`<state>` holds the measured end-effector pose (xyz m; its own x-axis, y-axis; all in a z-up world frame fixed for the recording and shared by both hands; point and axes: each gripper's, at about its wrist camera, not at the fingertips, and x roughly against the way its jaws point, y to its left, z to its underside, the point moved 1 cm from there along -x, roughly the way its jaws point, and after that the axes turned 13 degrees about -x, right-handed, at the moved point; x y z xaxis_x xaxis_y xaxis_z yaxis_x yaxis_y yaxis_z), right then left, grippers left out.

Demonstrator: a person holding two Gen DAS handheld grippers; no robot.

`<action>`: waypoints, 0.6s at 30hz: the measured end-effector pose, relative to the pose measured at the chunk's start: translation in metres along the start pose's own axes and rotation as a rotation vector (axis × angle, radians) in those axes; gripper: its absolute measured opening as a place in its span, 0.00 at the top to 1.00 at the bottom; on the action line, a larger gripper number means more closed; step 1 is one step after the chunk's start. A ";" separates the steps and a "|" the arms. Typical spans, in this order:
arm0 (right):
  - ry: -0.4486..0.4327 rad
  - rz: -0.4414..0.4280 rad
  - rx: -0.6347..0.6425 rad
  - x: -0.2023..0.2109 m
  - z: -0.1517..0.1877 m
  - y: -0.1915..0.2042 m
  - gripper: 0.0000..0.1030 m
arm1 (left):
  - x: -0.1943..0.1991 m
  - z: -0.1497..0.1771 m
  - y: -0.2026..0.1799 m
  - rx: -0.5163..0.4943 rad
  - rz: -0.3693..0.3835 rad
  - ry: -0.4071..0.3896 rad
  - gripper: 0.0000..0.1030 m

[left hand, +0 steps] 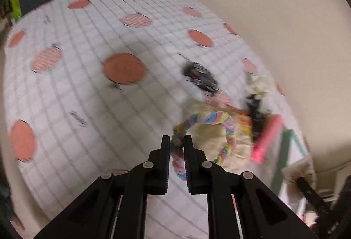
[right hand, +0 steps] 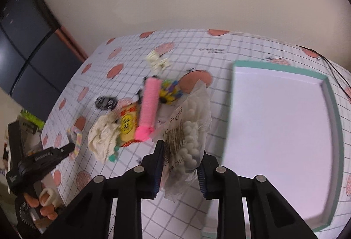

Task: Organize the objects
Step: 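Carry the ring and swab bag into the tray with both tools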

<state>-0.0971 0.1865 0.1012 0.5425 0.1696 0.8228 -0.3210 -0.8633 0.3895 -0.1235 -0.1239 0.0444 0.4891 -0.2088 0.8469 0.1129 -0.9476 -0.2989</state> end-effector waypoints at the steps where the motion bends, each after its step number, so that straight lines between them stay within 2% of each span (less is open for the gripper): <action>1: -0.006 0.003 -0.014 0.003 -0.004 -0.006 0.72 | -0.001 -0.001 -0.008 -0.009 0.015 0.000 0.88; 11: -0.059 0.079 -0.113 0.018 -0.025 -0.068 0.72 | -0.003 0.000 -0.111 -0.253 0.088 -0.022 0.88; 18: -0.103 0.084 -0.201 0.028 -0.035 -0.118 0.72 | -0.026 0.017 -0.190 -0.394 0.168 0.019 0.88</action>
<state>-0.0712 0.3094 0.0928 0.5803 0.0429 0.8133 -0.5110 -0.7584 0.4046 -0.1428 0.0659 0.0720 0.4564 -0.3687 0.8098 -0.3078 -0.9193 -0.2450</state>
